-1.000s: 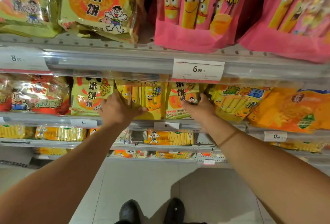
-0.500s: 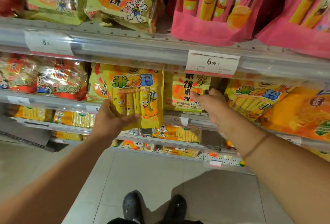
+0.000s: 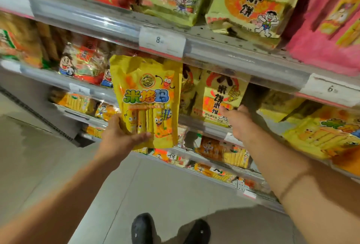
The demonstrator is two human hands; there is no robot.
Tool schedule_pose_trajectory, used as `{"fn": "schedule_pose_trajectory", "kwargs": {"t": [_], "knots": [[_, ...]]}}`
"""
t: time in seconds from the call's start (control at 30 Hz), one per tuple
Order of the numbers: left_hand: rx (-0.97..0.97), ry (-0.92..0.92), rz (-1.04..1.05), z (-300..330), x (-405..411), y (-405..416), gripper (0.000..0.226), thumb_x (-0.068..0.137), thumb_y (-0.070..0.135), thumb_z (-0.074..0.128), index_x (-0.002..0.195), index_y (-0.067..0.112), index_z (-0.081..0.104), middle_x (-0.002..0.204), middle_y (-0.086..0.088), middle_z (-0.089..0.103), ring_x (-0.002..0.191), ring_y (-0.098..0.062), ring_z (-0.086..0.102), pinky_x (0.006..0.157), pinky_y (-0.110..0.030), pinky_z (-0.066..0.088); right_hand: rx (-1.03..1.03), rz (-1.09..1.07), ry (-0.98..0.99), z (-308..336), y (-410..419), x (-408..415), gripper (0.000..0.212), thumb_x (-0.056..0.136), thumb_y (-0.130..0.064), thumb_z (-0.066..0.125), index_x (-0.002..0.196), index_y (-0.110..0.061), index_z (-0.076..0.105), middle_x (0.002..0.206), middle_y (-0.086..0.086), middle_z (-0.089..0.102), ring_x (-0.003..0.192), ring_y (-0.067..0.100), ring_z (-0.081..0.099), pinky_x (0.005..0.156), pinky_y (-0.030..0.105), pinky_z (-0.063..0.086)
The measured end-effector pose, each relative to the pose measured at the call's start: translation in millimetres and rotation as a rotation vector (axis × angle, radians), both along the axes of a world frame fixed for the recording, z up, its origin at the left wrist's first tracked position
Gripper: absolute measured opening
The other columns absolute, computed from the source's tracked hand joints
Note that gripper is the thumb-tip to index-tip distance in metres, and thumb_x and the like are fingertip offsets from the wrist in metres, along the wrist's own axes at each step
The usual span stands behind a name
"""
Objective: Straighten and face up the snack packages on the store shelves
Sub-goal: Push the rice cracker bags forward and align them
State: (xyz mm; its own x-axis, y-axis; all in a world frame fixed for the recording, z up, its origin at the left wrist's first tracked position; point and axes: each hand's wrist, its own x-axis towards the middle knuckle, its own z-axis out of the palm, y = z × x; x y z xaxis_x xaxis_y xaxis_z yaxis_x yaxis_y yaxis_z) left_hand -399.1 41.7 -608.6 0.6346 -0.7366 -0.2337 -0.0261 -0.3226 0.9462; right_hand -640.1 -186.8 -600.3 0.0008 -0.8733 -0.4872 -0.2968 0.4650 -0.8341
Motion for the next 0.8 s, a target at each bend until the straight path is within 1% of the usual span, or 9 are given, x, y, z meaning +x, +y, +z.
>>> {"fn": "schedule_pose_trajectory", "kwargs": {"t": [0.13,0.2,0.3,0.37,0.47,0.6,0.7,0.73,0.8], "knots": [[0.008,0.004,-0.019,-1.4,20.1,4.6,0.078,0.044,0.036,0.094,0.108,0.020,0.053,0.099,-0.008,0.070,0.087,-0.028,0.072,0.073,-0.048,0.061,-0.017,-0.018,0.133,0.7,0.6,6.6,0.032,0.085,-0.029,0.074,0.086,-0.020,0.043,0.085,-0.003,0.050,0.075,0.011,0.048,0.080,0.036,0.038],[0.014,-0.003,-0.027,-0.5,27.6,3.8,0.074,0.045,0.036,0.094,0.104,0.020,0.053,0.097,-0.009,0.069,0.085,-0.027,0.072,0.069,-0.043,0.062,-0.011,0.011,0.188,2.2,-0.1,7.0,0.036,0.085,-0.033,0.074,0.103,-0.017,0.046,0.091,-0.003,0.050,0.091,0.019,0.052,0.085,0.040,0.043],[0.006,-0.022,-0.042,0.1,34.9,2.2,0.073,0.046,0.036,0.094,0.105,0.022,0.053,0.097,-0.007,0.069,0.084,-0.022,0.071,0.063,-0.034,0.061,-0.008,-0.003,0.304,7.5,0.8,13.1,0.061,0.085,-0.033,0.074,0.132,-0.012,0.042,0.118,0.008,0.055,0.118,0.032,0.051,0.095,0.046,0.044],[-0.003,0.002,-0.065,0.1,38.2,0.5,0.078,0.045,0.036,0.094,0.110,0.022,0.053,0.099,-0.005,0.071,0.087,-0.023,0.072,0.069,-0.041,0.062,-0.034,-0.048,0.330,8.2,1.2,19.5,0.066,0.085,-0.029,0.075,0.137,-0.008,0.039,0.134,0.015,0.052,0.125,0.036,0.049,0.097,0.045,0.043],[-0.007,0.025,-0.110,0.0,40.1,-2.3,0.077,0.044,0.036,0.094,0.109,0.022,0.053,0.100,-0.006,0.071,0.089,-0.026,0.072,0.074,-0.049,0.060,-0.071,-0.102,0.388,8.1,4.8,24.5,0.063,0.085,-0.029,0.075,0.135,-0.007,0.043,0.136,0.015,0.052,0.124,0.036,0.050,0.095,0.043,0.045],[-0.038,0.030,-0.123,1.7,36.8,-5.6,0.072,0.043,0.037,0.093,0.102,0.026,0.054,0.095,0.000,0.072,0.085,-0.019,0.072,0.063,-0.033,0.060,-0.099,-0.080,0.461,10.4,11.9,18.5,0.073,0.083,-0.039,0.075,0.142,-0.012,0.041,0.140,0.012,0.052,0.124,0.037,0.052,0.097,0.045,0.048],[-0.057,0.046,-0.147,1.8,27.9,-14.2,0.073,0.045,0.035,0.093,0.105,0.022,0.055,0.097,-0.005,0.071,0.085,-0.023,0.072,0.060,-0.030,0.059,-0.172,-0.109,0.375,17.7,21.0,8.3,0.083,0.080,-0.037,0.078,0.148,-0.017,0.035,0.143,0.009,0.050,0.124,0.032,0.053,0.093,0.035,0.047],[-0.060,0.047,-0.159,3.0,21.7,-18.9,0.073,0.044,0.035,0.093,0.106,0.022,0.055,0.097,-0.005,0.071,0.085,-0.023,0.072,0.060,-0.030,0.059,-0.210,-0.133,0.318,21.8,28.3,4.5,0.084,0.081,-0.034,0.078,0.149,-0.018,0.033,0.146,0.007,0.048,0.126,0.030,0.052,0.096,0.033,0.045],[-0.070,0.055,-0.192,5.1,5.0,-31.2,0.073,0.043,0.035,0.093,0.104,0.024,0.054,0.094,-0.003,0.071,0.085,-0.022,0.072,0.059,-0.028,0.059,-0.327,-0.139,0.237,28.8,47.1,-5.8,0.071,0.085,-0.032,0.074,0.145,-0.019,0.040,0.144,0.003,0.049,0.128,0.024,0.050,0.102,0.037,0.045]]}}
